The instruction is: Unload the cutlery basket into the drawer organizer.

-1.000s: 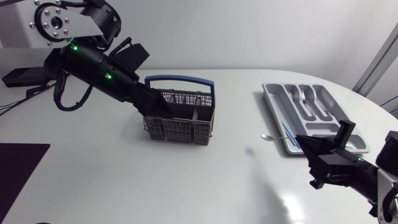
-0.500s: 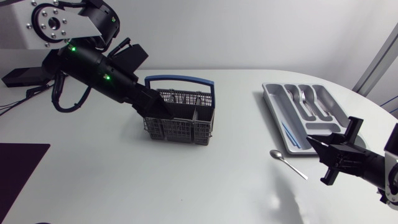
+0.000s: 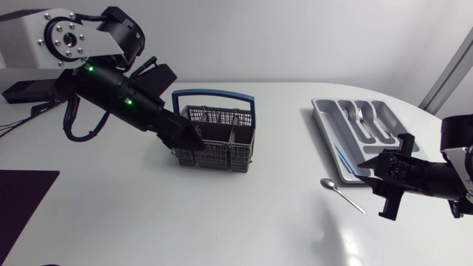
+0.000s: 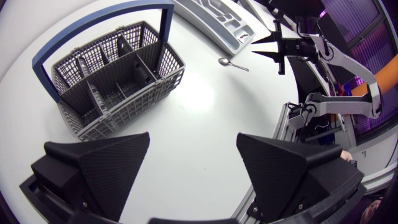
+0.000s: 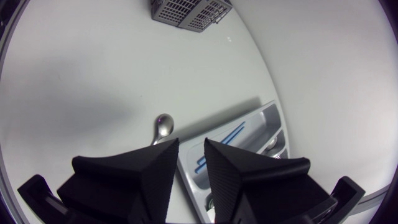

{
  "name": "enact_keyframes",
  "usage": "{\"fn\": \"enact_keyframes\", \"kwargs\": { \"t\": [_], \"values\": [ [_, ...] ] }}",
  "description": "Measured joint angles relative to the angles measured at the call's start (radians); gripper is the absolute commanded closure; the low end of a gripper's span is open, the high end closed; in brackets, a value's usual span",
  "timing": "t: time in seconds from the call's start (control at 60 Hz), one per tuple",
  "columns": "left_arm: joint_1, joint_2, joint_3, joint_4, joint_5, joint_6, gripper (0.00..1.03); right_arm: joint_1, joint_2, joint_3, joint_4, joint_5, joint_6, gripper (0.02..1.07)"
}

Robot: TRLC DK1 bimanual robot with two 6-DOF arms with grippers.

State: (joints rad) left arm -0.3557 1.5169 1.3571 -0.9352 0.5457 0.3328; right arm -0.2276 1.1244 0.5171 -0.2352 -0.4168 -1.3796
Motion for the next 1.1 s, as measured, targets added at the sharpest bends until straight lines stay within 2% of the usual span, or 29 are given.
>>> {"fn": "enact_keyframes", "kwargs": {
  "t": [0.183, 0.333, 0.45, 0.833, 1.1],
  "values": [
    [0.000, 0.000, -0.028, 0.002, 0.000, 0.005, 0.06, 0.040, 0.111, 0.070, -0.105, 0.052, 0.074, 0.63],
    [0.000, 0.000, -0.041, 0.002, 0.000, 0.012, 0.05, 0.057, 0.214, 0.138, -0.185, 0.074, 0.148, 0.54],
    [0.000, 0.000, -0.050, 0.002, 0.000, 0.027, 0.05, 0.066, 0.322, 0.207, -0.236, 0.093, 0.229, 0.54],
    [0.032, -0.002, -0.092, 0.014, 0.000, 0.068, 0.05, 0.086, 0.533, 0.344, -0.341, 0.132, 0.417, 0.55],
    [0.033, -0.004, -0.115, 0.029, 0.000, 0.072, 0.05, 0.109, 0.587, 0.359, -0.348, 0.171, 0.484, 0.58]
  ]
}}
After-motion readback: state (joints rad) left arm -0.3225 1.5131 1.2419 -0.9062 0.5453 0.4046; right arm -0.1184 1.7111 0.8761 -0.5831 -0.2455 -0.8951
